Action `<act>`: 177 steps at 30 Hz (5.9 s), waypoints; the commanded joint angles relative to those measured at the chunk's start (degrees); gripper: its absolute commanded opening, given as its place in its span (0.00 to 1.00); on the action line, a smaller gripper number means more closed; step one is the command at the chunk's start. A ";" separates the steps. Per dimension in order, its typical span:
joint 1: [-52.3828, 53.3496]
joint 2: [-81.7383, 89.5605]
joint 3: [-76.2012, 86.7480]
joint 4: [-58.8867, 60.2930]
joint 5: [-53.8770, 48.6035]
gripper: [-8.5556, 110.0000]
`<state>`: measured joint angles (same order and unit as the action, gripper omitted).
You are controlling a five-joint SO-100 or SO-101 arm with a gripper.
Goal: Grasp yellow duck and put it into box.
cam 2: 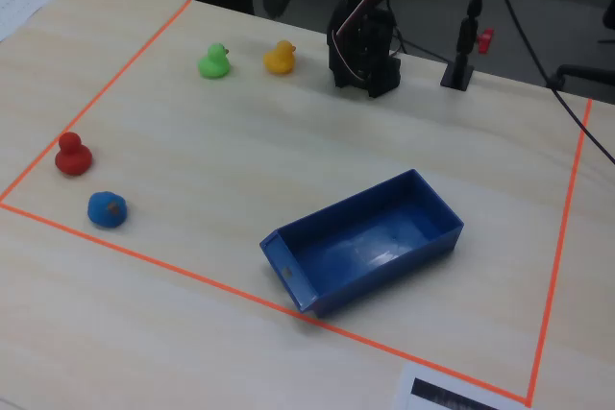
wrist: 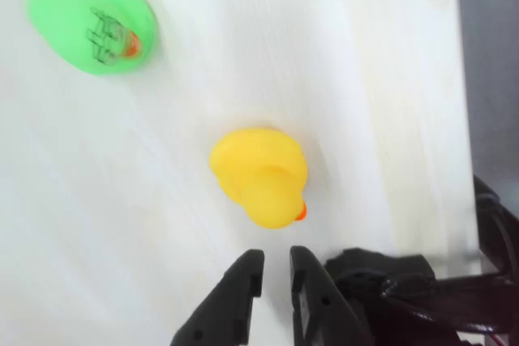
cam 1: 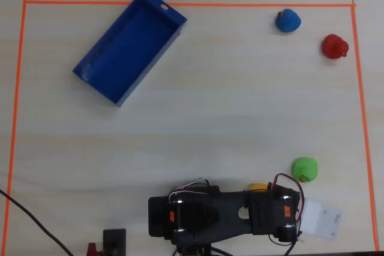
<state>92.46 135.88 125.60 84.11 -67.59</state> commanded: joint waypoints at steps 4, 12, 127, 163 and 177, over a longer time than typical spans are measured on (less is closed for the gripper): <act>0.18 0.09 2.11 1.49 -2.55 0.10; 3.69 -3.34 2.64 1.85 -6.50 0.21; -111.09 -65.48 -79.89 -2.99 11.43 0.07; -92.02 3.87 -0.44 -25.22 0.88 0.07; -96.50 42.36 35.42 -7.91 -3.96 0.07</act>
<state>-2.72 175.69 159.52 74.53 -71.19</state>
